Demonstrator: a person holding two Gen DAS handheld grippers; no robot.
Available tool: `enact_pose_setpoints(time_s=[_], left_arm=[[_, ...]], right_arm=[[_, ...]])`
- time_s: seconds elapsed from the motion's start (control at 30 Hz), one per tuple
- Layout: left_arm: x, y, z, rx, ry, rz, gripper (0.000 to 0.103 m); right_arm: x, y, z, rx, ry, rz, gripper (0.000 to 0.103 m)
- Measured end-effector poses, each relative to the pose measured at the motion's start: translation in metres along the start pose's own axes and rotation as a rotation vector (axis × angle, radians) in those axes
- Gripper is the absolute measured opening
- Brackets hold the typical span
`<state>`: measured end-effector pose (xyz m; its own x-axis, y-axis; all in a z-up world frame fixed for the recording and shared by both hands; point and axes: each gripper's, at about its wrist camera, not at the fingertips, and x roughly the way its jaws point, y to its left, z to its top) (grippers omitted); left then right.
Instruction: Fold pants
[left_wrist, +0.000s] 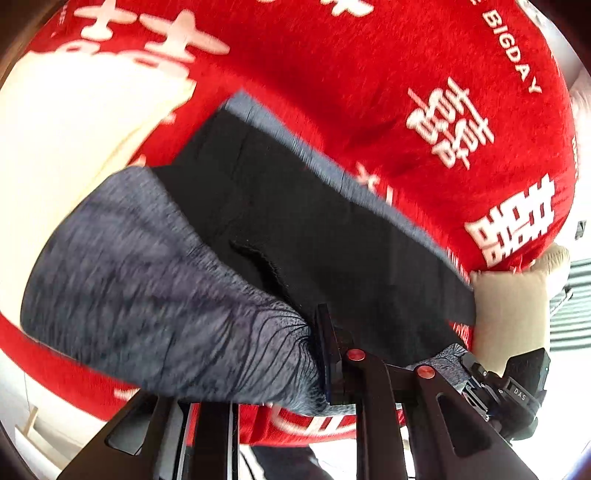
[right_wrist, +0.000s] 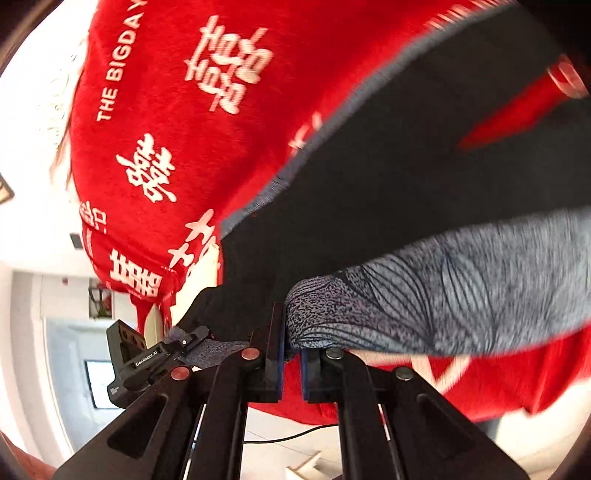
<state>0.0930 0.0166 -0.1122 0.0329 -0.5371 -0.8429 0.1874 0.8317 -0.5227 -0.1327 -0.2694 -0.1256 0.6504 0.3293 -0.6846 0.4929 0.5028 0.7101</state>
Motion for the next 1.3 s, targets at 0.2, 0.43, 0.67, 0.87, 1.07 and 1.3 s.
enact_pose_setpoints(time_s=[0.2, 0.43, 0.67, 0.87, 1.07, 1.3], left_arm=[[0.021, -0.023, 0.059, 0.005, -0.037, 0.033, 0.021], [0.089, -0.029, 0.125, 0.001, -0.028, 0.108, 0.021], [0.142, -0.011, 0.149, -0.051, 0.002, 0.177, 0.021], [0.123, -0.021, 0.147, -0.028, 0.038, 0.198, 0.029], [0.093, -0.046, 0.132, 0.063, -0.076, 0.299, 0.081], [0.138, -0.055, 0.134, 0.175, -0.037, 0.409, 0.081]], right_arm=[[0.019, 0.027, 0.082, -0.114, 0.07, -0.022, 0.007], [0.095, 0.017, 0.183, -0.163, 0.195, -0.131, 0.007], [0.153, -0.019, 0.221, -0.124, 0.293, -0.187, 0.009], [0.157, -0.021, 0.227, -0.101, 0.332, -0.149, 0.023], [0.125, 0.02, 0.215, -0.249, 0.249, -0.194, 0.069], [0.146, 0.04, 0.195, -0.425, 0.308, -0.31, 0.032]])
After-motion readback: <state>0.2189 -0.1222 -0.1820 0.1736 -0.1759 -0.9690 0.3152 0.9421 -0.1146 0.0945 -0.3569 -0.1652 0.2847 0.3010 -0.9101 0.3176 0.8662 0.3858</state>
